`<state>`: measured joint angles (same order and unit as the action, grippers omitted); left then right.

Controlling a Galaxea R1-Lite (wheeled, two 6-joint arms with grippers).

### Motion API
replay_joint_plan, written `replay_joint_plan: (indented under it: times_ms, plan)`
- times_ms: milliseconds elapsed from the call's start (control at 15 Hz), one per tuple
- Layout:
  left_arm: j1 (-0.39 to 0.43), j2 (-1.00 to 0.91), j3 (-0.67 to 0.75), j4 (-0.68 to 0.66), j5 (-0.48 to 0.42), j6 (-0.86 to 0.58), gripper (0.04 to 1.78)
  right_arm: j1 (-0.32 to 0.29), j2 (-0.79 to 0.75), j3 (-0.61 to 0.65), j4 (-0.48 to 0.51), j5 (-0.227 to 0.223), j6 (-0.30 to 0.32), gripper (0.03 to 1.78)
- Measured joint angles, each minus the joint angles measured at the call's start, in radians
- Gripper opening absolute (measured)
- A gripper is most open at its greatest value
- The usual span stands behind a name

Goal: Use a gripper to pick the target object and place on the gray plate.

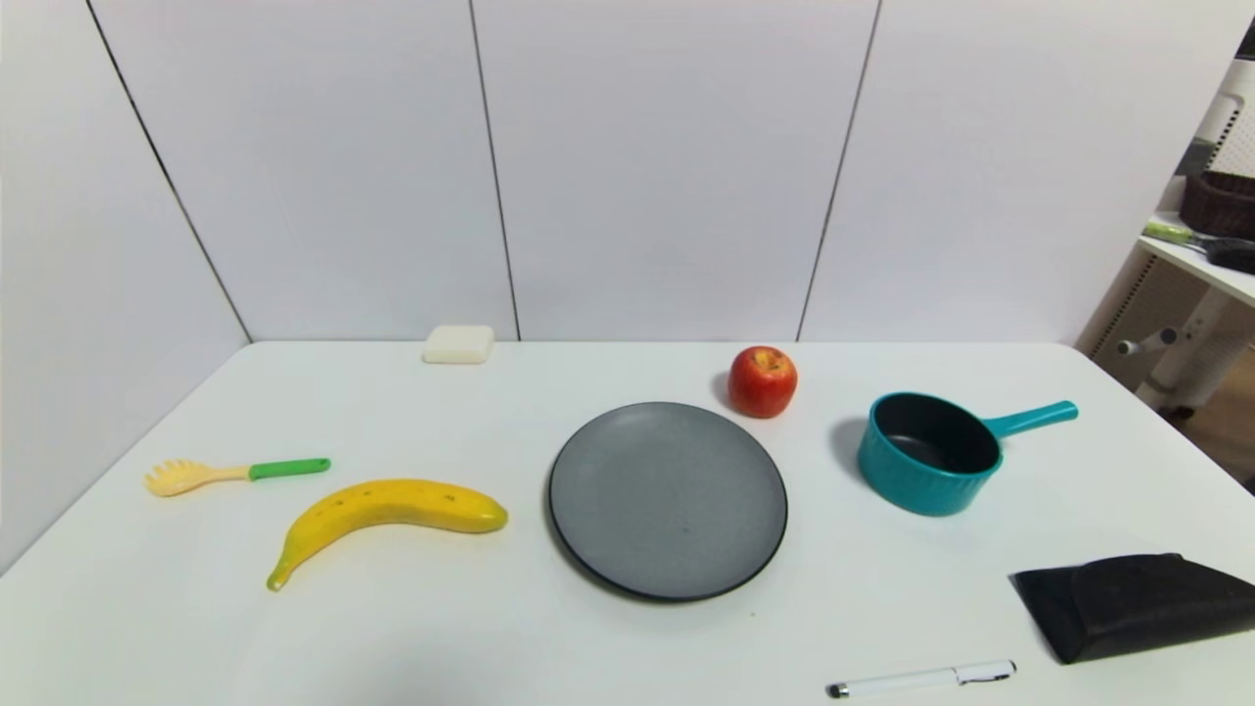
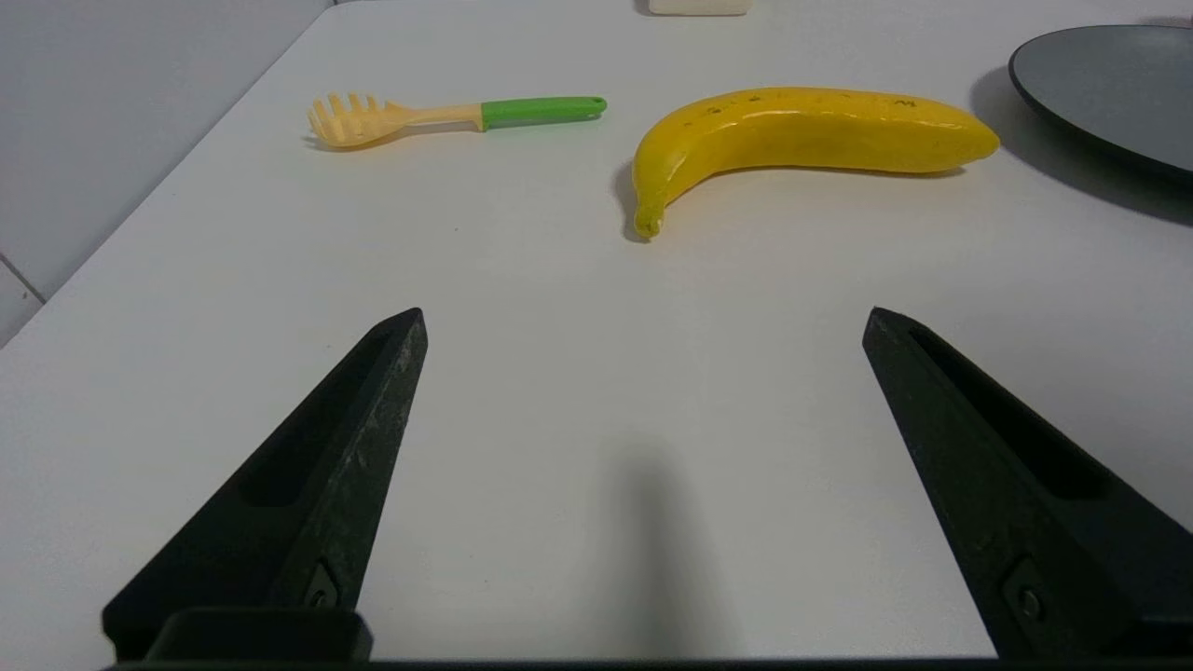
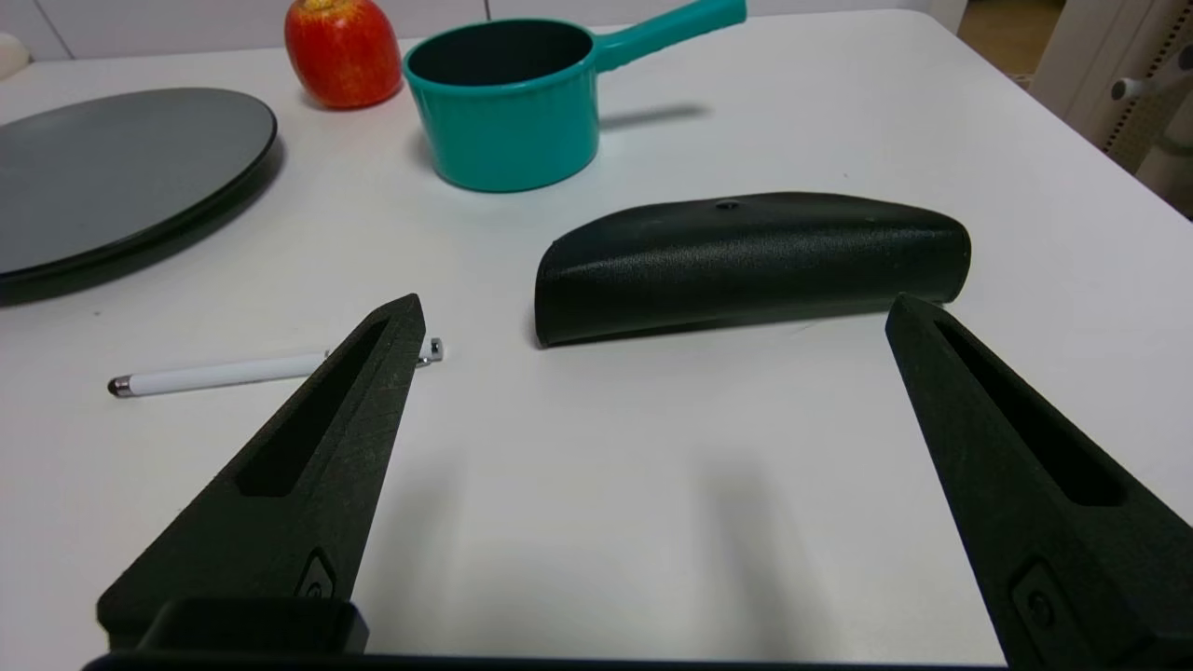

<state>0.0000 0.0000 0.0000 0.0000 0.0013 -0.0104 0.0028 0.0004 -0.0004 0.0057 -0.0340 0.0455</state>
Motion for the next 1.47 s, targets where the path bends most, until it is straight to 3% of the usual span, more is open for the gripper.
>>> replay_joint_plan:
  times_ms: [200,400,867,1267,1467]
  plan:
    - [0.000,0.000,0.000,0.000,0.000,0.000,1.69,0.000,0.045,-0.008,0.004,0.005,-0.020,1.71]
    - [0.000,0.000,0.000,0.000,0.000,0.000,1.69,0.000,0.140,-0.103,0.006,0.009,-0.026,1.71]
    - [0.000,0.000,0.000,0.000,0.000,0.000,1.69,-0.027,0.581,-0.509,0.111,0.012,-0.063,1.71]
    - [0.000,0.000,0.000,0.000,0.000,0.000,1.69,-0.041,1.057,-0.910,0.133,0.081,-0.082,1.71]
    - [0.000,0.000,0.000,0.000,0.000,0.000,1.69,-0.047,1.260,-1.154,0.267,0.089,-0.073,1.71]
